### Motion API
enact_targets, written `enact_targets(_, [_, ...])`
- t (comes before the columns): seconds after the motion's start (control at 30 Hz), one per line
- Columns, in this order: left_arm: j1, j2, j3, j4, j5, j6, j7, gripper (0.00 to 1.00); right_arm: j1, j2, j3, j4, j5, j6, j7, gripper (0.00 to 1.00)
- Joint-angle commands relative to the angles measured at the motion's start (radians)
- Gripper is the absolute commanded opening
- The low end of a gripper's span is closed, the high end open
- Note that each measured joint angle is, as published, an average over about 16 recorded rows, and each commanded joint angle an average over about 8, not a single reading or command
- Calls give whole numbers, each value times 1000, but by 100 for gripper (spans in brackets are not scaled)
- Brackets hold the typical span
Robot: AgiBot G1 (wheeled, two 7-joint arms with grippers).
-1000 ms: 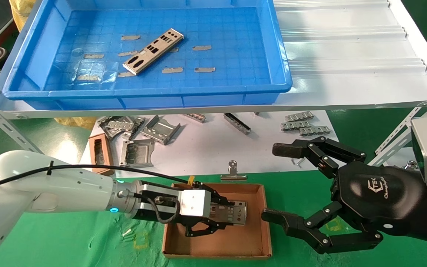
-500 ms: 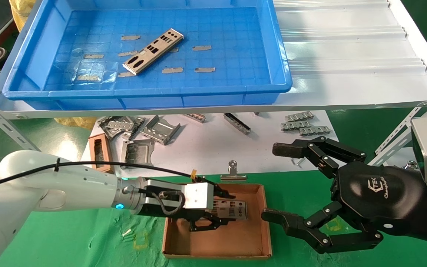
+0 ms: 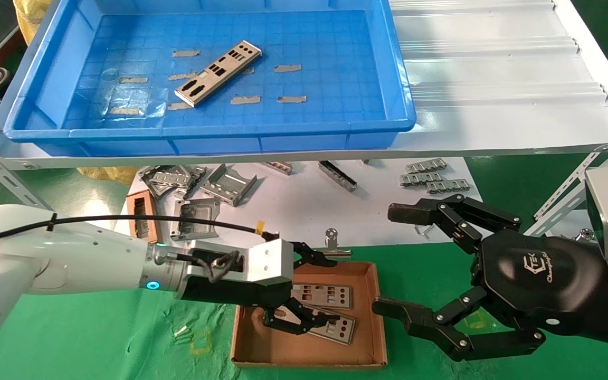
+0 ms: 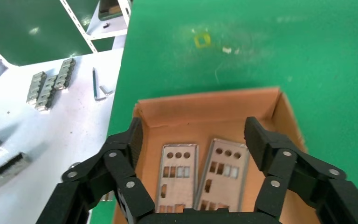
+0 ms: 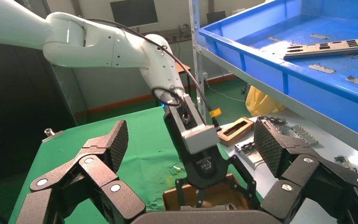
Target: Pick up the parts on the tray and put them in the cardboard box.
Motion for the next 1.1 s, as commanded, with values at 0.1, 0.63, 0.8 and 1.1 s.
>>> enact_targets(0.1, [2, -14, -22, 34, -49, 56, -71, 100, 0, 0, 0, 0, 0, 0, 0, 100])
enact_targets(0.63, [34, -47, -107, 162, -233, 232, -232, 100, 0, 0, 0, 0, 0, 0, 0, 100])
enact_targets(0.8, [41, -58, -113, 133, -227, 223, -236, 100, 0, 0, 0, 0, 0, 0, 0, 100])
enact_targets(1.1, [96, -136, -173, -7, -251, 211, -291, 100, 0, 0, 0, 0, 0, 0, 0, 100])
